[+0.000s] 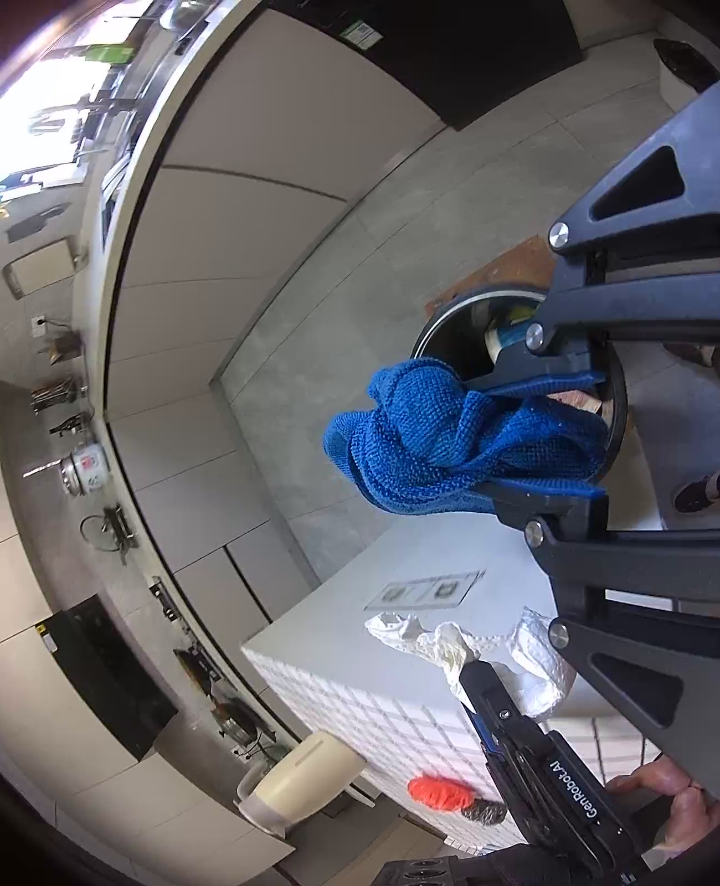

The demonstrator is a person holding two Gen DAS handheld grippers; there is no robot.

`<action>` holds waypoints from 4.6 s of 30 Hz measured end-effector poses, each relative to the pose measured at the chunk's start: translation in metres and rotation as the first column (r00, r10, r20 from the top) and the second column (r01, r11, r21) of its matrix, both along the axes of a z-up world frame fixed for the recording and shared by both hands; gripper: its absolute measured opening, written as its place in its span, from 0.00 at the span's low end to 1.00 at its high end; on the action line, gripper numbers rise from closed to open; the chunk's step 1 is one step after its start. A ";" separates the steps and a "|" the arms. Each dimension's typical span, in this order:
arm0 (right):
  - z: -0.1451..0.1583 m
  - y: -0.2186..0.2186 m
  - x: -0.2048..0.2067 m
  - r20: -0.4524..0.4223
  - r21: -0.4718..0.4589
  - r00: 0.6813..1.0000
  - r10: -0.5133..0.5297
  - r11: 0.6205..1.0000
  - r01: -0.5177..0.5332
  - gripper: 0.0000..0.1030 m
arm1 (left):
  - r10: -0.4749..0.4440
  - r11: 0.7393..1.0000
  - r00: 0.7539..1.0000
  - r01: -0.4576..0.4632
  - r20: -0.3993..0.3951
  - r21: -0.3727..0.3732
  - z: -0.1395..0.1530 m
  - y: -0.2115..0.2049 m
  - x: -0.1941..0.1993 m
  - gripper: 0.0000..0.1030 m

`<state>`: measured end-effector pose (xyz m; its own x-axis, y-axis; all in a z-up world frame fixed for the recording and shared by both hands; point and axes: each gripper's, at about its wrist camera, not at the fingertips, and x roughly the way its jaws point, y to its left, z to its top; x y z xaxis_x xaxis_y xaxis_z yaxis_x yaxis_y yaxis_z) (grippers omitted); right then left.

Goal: Collect trash
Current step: 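Carry the white tissue and blue cloth with both tools over the black bin, then open the left tool over the bin while the right tool releases the blue cloth, then move both open tools back toward the steel wool and red bag, then grasp the steel wool with the left tool while the right tool grasps the red bag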

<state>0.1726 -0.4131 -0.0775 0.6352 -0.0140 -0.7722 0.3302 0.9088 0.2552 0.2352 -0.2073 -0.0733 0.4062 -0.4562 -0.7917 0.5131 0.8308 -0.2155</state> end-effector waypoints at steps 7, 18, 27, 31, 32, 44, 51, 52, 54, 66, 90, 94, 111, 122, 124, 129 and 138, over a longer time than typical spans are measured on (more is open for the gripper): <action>-0.032 -0.026 0.003 -0.047 0.015 0.998 0.035 0.999 -0.034 0.26 | 0.040 0.997 0.999 -0.038 -0.031 0.060 -0.033 -0.025 0.000 0.17; -0.076 -0.042 0.032 -0.111 0.007 0.988 0.107 0.994 -0.107 0.30 | 0.114 0.981 0.992 -0.105 -0.049 0.161 -0.067 -0.050 0.010 0.21; -0.091 -0.052 0.052 -0.120 0.009 0.984 0.135 0.991 -0.135 0.59 | 0.150 0.971 0.988 -0.138 -0.046 0.196 -0.070 -0.066 0.025 0.50; -0.082 -0.055 0.054 -0.096 -0.002 0.988 0.125 0.992 -0.126 0.59 | 0.168 0.969 0.986 -0.164 -0.006 0.183 -0.052 -0.059 0.022 0.50; -0.079 -0.055 0.054 -0.090 -0.005 0.988 0.122 0.992 -0.123 0.59 | 0.167 0.970 0.986 -0.164 0.000 0.181 -0.048 -0.057 0.022 0.50; -0.037 -0.033 0.047 -0.050 -0.023 0.993 0.106 0.994 -0.108 0.59 | 0.134 0.983 0.991 -0.137 0.028 0.126 0.002 -0.038 0.017 0.50; 0.001 -0.010 0.038 -0.013 -0.042 0.997 0.078 0.996 -0.079 0.59 | 0.116 0.990 0.991 -0.121 0.067 0.070 0.042 -0.009 0.008 0.51; 0.007 -0.005 0.038 -0.005 -0.045 0.997 0.080 0.996 -0.080 0.59 | 0.117 0.990 0.990 -0.122 0.074 0.065 0.048 -0.002 0.008 0.51; 0.019 0.009 0.037 0.016 -0.054 0.996 0.088 0.995 -0.087 0.59 | 0.126 0.990 0.989 -0.130 0.079 0.050 0.056 0.011 0.008 0.54; 0.055 0.139 0.072 0.081 -0.050 0.968 0.236 0.971 -0.233 0.60 | 0.276 0.956 0.950 -0.287 0.148 0.056 0.081 0.138 0.016 0.55; 0.047 0.360 0.140 0.077 -0.047 0.879 0.471 0.882 -0.469 0.63 | 0.545 0.824 0.825 -0.560 0.148 0.089 0.061 0.357 0.038 0.57; 0.047 0.379 0.143 0.072 -0.052 0.872 0.484 0.875 -0.481 0.65 | 0.548 0.824 0.826 -0.560 0.132 0.088 0.056 0.373 0.040 0.57; 0.044 0.400 0.153 0.062 -0.048 0.889 0.453 0.891 -0.451 0.69 | 0.483 0.865 0.872 -0.489 0.082 0.113 0.034 0.382 0.071 0.57; 0.039 0.407 0.169 0.048 -0.049 0.897 0.440 0.898 -0.437 0.69 | 0.462 0.876 0.885 -0.466 0.060 0.126 0.018 0.383 0.090 0.57; 0.038 0.410 0.173 0.047 -0.050 0.896 0.441 0.897 -0.439 0.69 | 0.459 0.877 0.886 -0.464 0.063 0.128 0.016 0.384 0.093 0.57; 0.034 0.418 0.185 0.038 -0.043 0.895 0.444 0.896 -0.443 0.69 | 0.454 0.879 0.889 -0.457 0.057 0.131 0.011 0.388 0.102 0.57; 0.026 0.441 0.214 0.023 -0.035 0.880 0.475 0.880 -0.474 0.69 | 0.497 0.856 0.866 -0.500 0.057 0.134 0.005 0.414 0.120 0.57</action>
